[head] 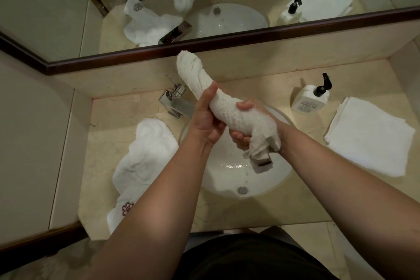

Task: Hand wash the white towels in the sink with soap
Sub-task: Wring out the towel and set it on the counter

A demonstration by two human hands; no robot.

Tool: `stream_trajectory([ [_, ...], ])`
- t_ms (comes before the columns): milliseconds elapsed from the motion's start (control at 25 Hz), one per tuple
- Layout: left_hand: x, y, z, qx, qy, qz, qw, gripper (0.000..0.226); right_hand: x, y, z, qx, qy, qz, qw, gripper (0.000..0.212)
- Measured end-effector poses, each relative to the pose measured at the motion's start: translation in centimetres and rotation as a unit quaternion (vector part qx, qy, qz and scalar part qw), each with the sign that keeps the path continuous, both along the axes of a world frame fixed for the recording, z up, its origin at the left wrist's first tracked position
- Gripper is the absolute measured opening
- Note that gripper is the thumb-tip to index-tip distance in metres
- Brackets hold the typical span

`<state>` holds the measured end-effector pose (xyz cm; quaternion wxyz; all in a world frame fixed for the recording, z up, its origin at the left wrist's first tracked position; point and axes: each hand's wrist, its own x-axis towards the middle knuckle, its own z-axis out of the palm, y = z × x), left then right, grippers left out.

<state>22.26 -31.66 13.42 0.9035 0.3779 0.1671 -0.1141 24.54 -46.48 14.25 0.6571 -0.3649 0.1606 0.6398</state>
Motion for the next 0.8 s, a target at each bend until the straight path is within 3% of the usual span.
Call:
stream_trajectory([
  [120, 0.4, -0.3, 0.2, 0.016, 0.025, -0.006, 1.0, 0.015, -0.5, 0.5, 0.1, -0.1, -0.081, -0.055, 0.99, 0.058],
  [200, 0.5, -0.6, -0.3, 0.076, 0.069, 0.012, 0.995, 0.023, -0.5, 0.8, -0.7, -0.162, -0.187, -0.091, 0.965, 0.062],
  [280, 0.8, -1.2, -0.6, 0.074, 0.132, 0.064, 0.987, 0.038, -0.8, 1.4, -1.7, -0.224, -0.283, -0.109, 0.926, 0.064],
  [400, 1.1, -2.2, -1.2, 0.033, 0.193, 0.142, 0.97, 0.028, -1.3, 1.7, -3.0, -0.291, -0.414, -0.103, 0.856, 0.061],
  [560, 1.4, -2.9, -1.8, 0.056, 0.238, 0.194, 0.95, 0.024, -2.3, 1.7, -3.5, -0.313, -0.503, -0.122, 0.797, 0.057],
  [720, 1.4, -3.3, -1.2, 0.098, 0.28, 0.185, 0.937, 0.02, -3.1, 1.8, -3.6, -0.335, -0.621, -0.048, 0.707, 0.065],
  [800, 1.5, -3.2, -0.9, 0.106, 0.288, 0.183, 0.934, 0.018, -3.2, 1.7, -3.6, -0.336, -0.599, -0.079, 0.722, 0.067],
])
